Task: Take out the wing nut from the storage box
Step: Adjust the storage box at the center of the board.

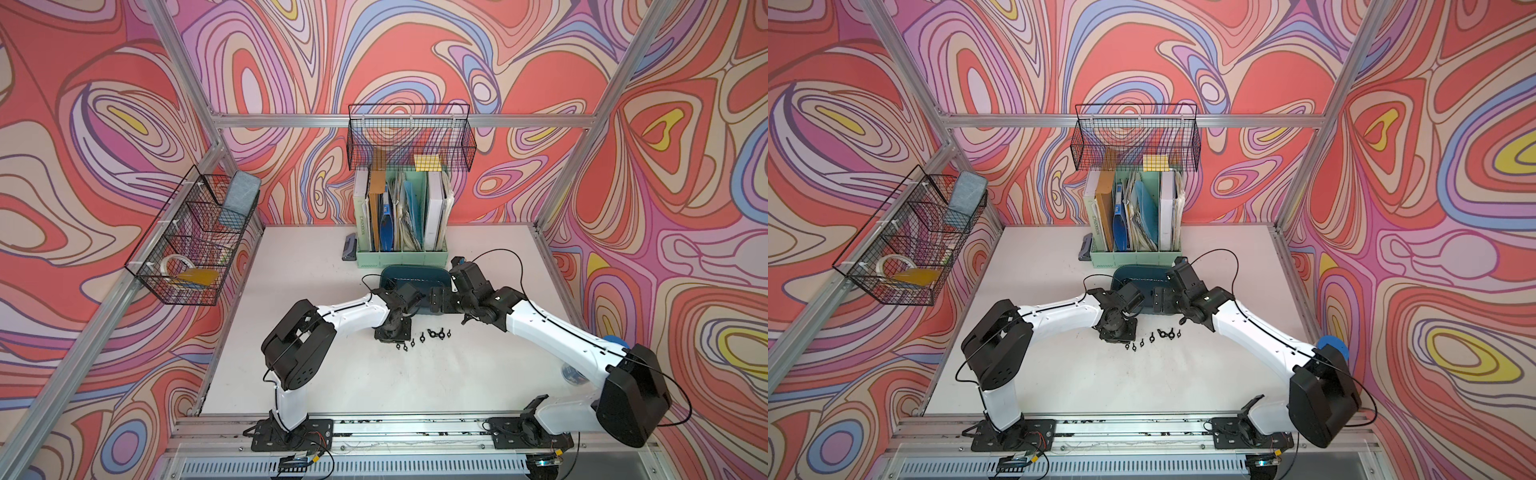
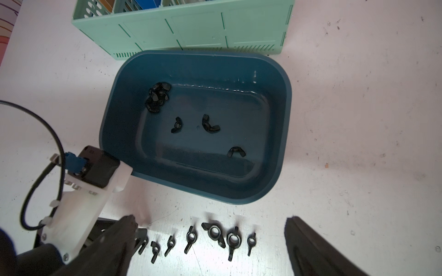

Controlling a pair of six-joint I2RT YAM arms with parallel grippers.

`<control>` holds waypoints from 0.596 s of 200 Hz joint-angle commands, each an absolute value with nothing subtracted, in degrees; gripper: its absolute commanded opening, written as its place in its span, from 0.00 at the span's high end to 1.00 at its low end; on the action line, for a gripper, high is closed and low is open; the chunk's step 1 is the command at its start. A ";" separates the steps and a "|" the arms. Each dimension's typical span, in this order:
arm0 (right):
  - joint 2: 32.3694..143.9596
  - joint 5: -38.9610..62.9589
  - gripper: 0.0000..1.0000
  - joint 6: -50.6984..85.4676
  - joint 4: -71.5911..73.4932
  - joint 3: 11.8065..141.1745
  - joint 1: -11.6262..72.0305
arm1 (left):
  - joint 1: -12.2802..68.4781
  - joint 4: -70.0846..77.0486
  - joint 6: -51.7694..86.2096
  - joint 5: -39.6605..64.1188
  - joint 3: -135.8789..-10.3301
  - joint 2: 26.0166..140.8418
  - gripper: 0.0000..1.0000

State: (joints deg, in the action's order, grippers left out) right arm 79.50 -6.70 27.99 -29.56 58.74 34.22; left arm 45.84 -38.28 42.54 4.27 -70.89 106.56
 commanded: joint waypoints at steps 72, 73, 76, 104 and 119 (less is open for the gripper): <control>87.28 -9.06 0.02 26.06 -30.74 67.46 33.58 | 36.85 -45.48 35.70 5.70 -80.88 98.24 0.35; 87.41 -9.19 0.02 26.08 -30.84 67.57 33.49 | 36.71 -45.50 35.61 5.79 -80.96 98.16 0.35; 87.71 -9.49 0.02 26.13 -31.10 67.84 33.40 | 36.18 -45.66 35.44 5.95 -81.26 97.97 0.32; 90.65 -11.24 0.03 27.90 -32.80 69.06 31.37 | 31.44 -46.32 34.14 7.20 -82.94 96.62 0.17; 92.33 -9.45 0.07 29.80 -32.70 68.90 29.19 | 29.12 -46.41 33.43 8.27 -83.45 96.08 0.13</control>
State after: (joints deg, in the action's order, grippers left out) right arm 89.58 -8.91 27.20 -30.94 68.18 32.10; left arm 31.79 -43.48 35.94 6.26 -82.24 97.56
